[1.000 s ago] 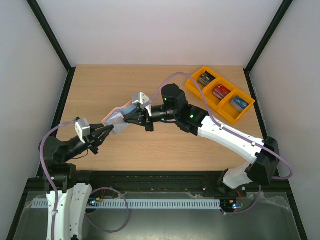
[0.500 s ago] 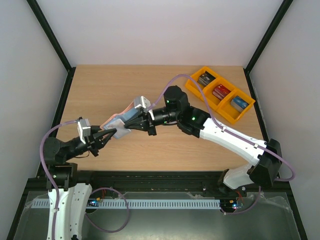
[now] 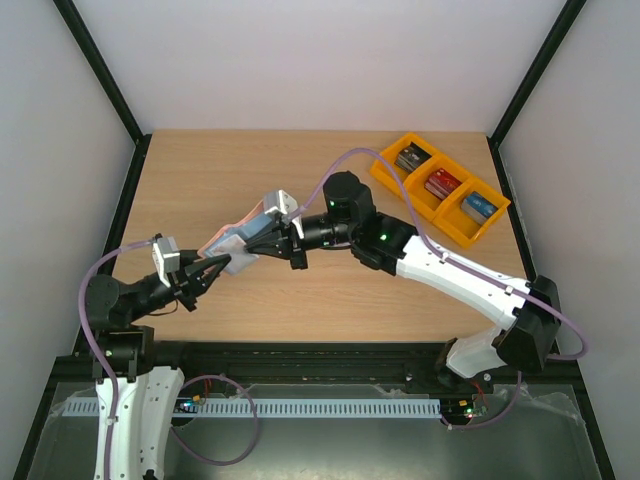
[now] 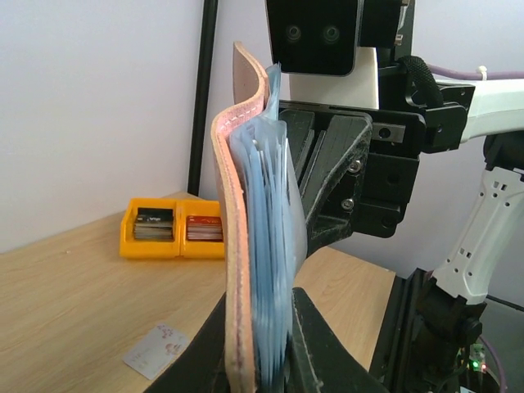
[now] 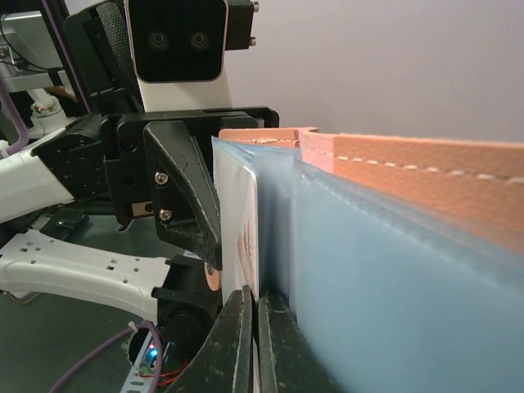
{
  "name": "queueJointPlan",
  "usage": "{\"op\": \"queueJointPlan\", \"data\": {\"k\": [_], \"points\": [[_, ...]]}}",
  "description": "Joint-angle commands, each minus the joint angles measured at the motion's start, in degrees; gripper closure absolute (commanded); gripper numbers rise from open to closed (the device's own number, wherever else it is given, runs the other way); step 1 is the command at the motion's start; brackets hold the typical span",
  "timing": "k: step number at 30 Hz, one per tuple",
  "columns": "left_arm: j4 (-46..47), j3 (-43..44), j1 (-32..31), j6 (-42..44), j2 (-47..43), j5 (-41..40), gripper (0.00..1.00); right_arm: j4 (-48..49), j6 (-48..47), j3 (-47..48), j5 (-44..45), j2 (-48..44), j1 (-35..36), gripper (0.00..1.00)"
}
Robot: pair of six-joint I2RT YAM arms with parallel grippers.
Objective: Take the credit cards out of the card holder
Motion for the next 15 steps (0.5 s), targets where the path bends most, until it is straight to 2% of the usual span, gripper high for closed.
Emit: {"op": "queueJointPlan", "data": {"k": [1, 7, 11, 15], "points": [[0.5, -0.6, -0.5, 1.5, -0.2, 2.0, 0.98, 3.1, 0.6, 3.0, -5.0, 2.5, 3.6, 0.98], [0.1, -1.2, -0.5, -1.9, -0.6, 0.6, 0.79, 2.3, 1.1, 1.9, 0.6, -0.5, 1.8, 0.98], [7.3, -4.1, -0.5, -10.2, -1.2, -0.1, 0.79, 1.7, 2.1, 2.1, 1.5, -0.1, 0.8, 0.98], [7.9, -4.0, -0.5, -10.5, -3.0, 1.4, 0.79, 1.8, 2.8, 1.7, 2.5, -0.6, -0.6, 0.98]]}}
